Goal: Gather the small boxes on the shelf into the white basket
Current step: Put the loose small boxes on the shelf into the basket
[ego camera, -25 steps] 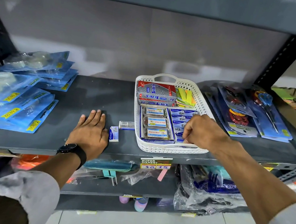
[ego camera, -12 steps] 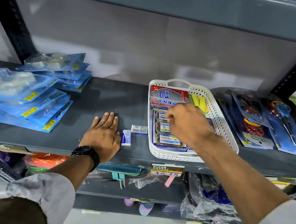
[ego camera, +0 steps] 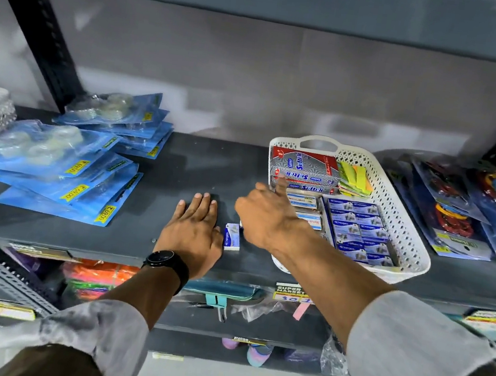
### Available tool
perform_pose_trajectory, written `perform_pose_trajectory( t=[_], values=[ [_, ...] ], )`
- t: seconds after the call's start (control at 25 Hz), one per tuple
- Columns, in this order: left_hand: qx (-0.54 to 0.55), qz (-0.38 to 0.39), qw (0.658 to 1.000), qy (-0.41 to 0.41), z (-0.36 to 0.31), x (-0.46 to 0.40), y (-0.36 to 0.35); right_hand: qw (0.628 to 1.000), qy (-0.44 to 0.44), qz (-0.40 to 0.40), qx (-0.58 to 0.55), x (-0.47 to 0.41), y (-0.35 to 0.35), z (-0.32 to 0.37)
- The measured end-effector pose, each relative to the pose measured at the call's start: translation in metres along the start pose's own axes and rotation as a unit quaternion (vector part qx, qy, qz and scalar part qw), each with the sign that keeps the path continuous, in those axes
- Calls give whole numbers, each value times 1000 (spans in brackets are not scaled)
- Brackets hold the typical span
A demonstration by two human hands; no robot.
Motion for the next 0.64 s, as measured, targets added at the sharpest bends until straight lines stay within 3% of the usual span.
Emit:
perform_pose_trajectory(
  t=[0.2,0.32,0.48,0.64],
  values=[
    [3,-2,1000,-1,0,0,2,997,10,-57,-44,-12,0,1],
    [5,-3,1000,-1,0,0,1,966,-43,-161,-198,-4,23,-19],
    [7,2,1000,2,3,0,-1,824,-192,-217,-488,29,36,-73],
    [11,8,1000,4,4,-1,-3,707,-278,-203,-618,73,22,-135]
  ],
)
Point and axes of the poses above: each hand's wrist, its own x-axis away from the middle knuckle, its own y-axis out of the back of the hand, z = x × y, the point moved 8 cm from there along -x, towards the middle knuckle, and after that the axes turned 15 degrees about -z, right-handed, at the moved point
